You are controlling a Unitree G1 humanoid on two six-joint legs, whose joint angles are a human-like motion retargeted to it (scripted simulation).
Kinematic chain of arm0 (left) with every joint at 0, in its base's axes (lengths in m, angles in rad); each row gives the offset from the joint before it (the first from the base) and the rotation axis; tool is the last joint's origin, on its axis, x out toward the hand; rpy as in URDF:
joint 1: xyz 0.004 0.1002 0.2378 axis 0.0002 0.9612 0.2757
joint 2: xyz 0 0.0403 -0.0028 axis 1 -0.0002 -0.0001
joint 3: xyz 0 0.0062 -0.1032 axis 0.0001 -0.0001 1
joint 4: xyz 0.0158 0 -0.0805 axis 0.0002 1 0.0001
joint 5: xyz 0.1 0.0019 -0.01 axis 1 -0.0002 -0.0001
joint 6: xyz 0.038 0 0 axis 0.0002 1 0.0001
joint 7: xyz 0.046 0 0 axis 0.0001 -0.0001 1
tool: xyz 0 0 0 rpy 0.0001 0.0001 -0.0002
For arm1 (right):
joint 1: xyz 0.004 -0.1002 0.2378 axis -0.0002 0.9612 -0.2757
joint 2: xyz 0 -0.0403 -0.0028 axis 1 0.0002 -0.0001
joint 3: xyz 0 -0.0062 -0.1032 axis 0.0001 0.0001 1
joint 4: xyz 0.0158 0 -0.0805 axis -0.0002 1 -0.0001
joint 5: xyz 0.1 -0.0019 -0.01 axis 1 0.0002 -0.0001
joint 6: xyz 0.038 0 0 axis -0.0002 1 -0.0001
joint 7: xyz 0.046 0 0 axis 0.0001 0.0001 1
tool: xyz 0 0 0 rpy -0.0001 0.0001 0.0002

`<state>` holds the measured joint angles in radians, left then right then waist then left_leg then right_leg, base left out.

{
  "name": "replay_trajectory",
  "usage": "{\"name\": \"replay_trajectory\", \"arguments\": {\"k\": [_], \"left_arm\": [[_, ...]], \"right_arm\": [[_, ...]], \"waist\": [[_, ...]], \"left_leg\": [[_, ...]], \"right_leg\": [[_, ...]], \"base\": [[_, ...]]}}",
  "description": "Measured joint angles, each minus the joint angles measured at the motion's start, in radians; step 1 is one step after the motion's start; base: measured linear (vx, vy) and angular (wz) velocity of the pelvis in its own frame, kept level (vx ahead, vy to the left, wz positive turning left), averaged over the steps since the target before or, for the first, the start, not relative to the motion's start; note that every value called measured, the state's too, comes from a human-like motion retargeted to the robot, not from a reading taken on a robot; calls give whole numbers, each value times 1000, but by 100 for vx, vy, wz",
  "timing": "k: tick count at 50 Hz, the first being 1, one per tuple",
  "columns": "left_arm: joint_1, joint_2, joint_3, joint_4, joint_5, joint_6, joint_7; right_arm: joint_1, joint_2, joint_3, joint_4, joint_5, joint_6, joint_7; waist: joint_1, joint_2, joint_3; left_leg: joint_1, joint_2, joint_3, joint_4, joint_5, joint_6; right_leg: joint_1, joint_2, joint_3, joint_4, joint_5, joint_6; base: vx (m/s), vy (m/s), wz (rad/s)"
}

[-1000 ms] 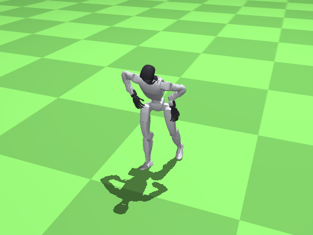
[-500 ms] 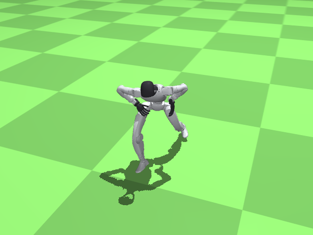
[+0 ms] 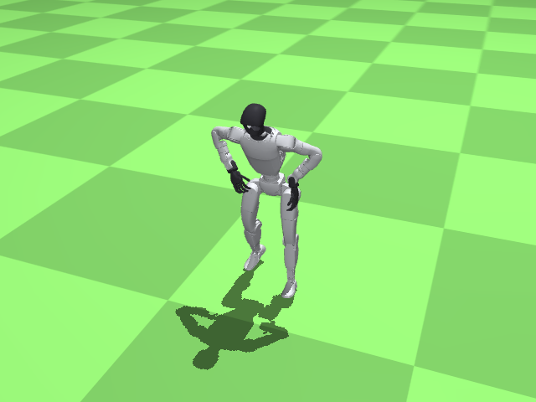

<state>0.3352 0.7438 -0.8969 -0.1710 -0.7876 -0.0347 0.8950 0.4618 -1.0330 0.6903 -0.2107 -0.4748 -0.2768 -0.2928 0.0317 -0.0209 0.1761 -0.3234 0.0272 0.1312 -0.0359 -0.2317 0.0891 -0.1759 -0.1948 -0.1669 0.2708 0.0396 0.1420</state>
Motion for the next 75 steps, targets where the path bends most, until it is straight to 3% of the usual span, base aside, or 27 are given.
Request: {"name": "replay_trajectory", "arguments": {"k": [3,5,6,8,10,12,14,17,21,27,32,38,42,45,48,50,52,53,55,58,60,63,65,68,70,71,75], "left_arm": [[-44,22,-25,-30,-52,-19,32],[-71,40,-26,-62,-66,-21,47],[-92,49,-23,-80,-66,-14,50],[-130,66,-20,-118,-47,18,45],[-154,68,-24,-158,-43,5,36],[-170,77,-50,-185,-23,-19,42],[-174,82,-78,-205,-35,-63,57],[-177,102,-98,-223,-76,-131,76],[-164,121,-86,-242,-88,-165,69],[-168,134,-102,-246,-74,-172,78],[-172,140,-118,-231,-92,-151,62],[-173,149,-141,-252,-109,-176,61],[-147,152,-62,-250,-87,-182,70],[-92,157,53,-239,-26,-119,51],[-28,174,140,-235,56,-7,-7],[14,175,163,-231,51,30,-28],[50,164,157,-213,11,43,-27],[66,155,148,-199,-7,50,-25],[95,142,127,-168,-13,62,-31],[101,120,83,-132,-26,45,-44],[90,108,47,-105,-3,30,-47],[57,62,-14,-53,11,27,-22],[50,28,-35,-27,-7,5,3],[67,-1,-14,-4,-15,-9,31],[81,-17,17,-4,1,-11,42],[82,-28,33,-7,12,-7,43],[52,-53,35,-19,46,-14,47]], "right_arm": [[-26,8,10,-12,42,27,69],[-56,5,15,-29,37,44,104],[-77,5,17,-38,22,53,124],[-116,0,22,-55,-2,68,160],[-149,-6,47,-63,-23,76,179],[-183,-20,76,-69,-48,73,150],[-204,-26,102,-66,-67,74,113],[-226,-18,114,-49,-104,73,34],[-219,-12,108,-41,-148,65,-62],[-210,-15,150,-21,-206,77,-195],[-194,-31,129,-30,-229,74,-234],[-190,-40,135,-39,-252,72,-250],[-178,-3,108,-5,-255,67,-219],[-92,30,36,10,-215,44,-141],[36,34,-22,-10,-94,19,-61],[91,24,-30,-26,-10,12,-41],[106,6,-20,-42,40,11,-43],[105,-6,-15,-49,53,13,-47],[107,-22,-18,-61,57,12,-62],[113,-13,-31,-53,39,21,-71],[116,7,-43,-38,15,27,-84],[102,27,-58,-22,-1,37,-63],[93,26,-72,-28,-8,41,-48],[87,3,-102,-68,-27,41,-45],[80,-16,-121,-107,-38,34,-51],[68,-29,-129,-131,-43,33,-55],[10,-60,-126,-206,-105,51,-143]], "waist": [[136,-64,-54],[225,-110,-78],[254,-140,-84],[277,-213,-77],[299,-257,-22],[299,-279,45],[293,-297,101],[271,-305,169],[271,-291,235],[292,-273,292],[252,-261,294],[221,-266,326],[276,-317,296],[355,-372,216],[431,-403,118],[462,-387,67],[472,-328,36],[471,-284,27],[446,-206,20],[332,-158,20],[226,-142,26],[35,-138,21],[-69,-129,26],[-175,-63,36],[-222,14,51],[-228,69,66],[-244,197,224]], "left_leg": [[-168,-19,-10,14,-87,38],[-285,-2,-33,73,32,36],[-371,6,-43,176,118,36],[-580,-16,-29,506,174,43],[-739,9,12,845,88,-3],[-835,36,34,1034,17,-36],[-905,62,40,1108,9,-74],[-985,83,23,1136,40,-138],[-1004,86,-1,1072,86,-178],[-925,97,8,806,185,-162],[-916,117,30,723,188,-143],[-998,138,37,921,117,-156],[-1057,184,62,1124,55,-156],[-1033,221,99,1172,45,-128],[-885,212,147,994,92,-99],[-716,177,140,734,186,-91],[-490,153,83,372,357,-88],[-369,157,52,196,438,-92],[-177,161,24,-14,460,-134],[-10,76,6,-34,273,-164],[76,10,-46,60,205,-189],[160,-98,-168,274,186,-149],[234,-130,-215,409,165,-145],[367,-50,-266,469,159,-183],[442,33,-311,405,166,-197],[458,96,-320,376,139,-198],[486,268,-302,479,-159,-156]], "right_leg": [[95,-115,22,139,83,67],[157,-156,85,180,140,120],[176,-178,99,183,111,120],[209,-279,93,222,-47,88],[231,-372,26,313,-276,72],[207,-468,-79,484,-505,-8],[178,-549,-175,602,-651,-59],[169,-591,-247,639,-770,-77],[165,-549,-247,570,-837,-39],[99,-485,-257,440,-758,6],[61,-455,-274,390,-695,44],[12,-534,-229,555,-749,3],[44,-594,-203,538,-770,4],[102,-578,-191,391,-640,3],[149,-500,-191,210,-289,11],[170,-403,-171,96,-46,48],[182,-251,-87,-3,79,85],[188,-163,-26,-43,93,90],[183,-17,70,-98,57,88],[76,73,83,-148,-34,73],[-12,90,46,-187,-104,81],[-171,24,-35,-254,-166,70],[-263,-31,-94,-291,-195,113],[-374,-54,-187,-268,-141,120],[-457,-65,-240,-155,-56,120],[-538,-64,-263,-4,-70,111],[-793,-186,-317,642,-245,86]], "base": [[23,4,-201],[17,-8,-176],[9,-16,-118],[1,-8,-38],[-14,-10,-25],[-28,-13,-20],[-35,-16,-13],[-33,-19,12],[-25,-14,15],[-15,-7,-12],[-1,-1,0],[7,3,-10],[33,9,-54],[54,13,-67],[59,13,-45],[52,7,-23],[45,3,-9],[41,3,15],[36,3,71],[25,-3,194],[21,-12,286],[23,-9,318],[23,-15,267],[18,-17,203],[7,3,150],[-2,5,101],[-15,-1,79]]}}
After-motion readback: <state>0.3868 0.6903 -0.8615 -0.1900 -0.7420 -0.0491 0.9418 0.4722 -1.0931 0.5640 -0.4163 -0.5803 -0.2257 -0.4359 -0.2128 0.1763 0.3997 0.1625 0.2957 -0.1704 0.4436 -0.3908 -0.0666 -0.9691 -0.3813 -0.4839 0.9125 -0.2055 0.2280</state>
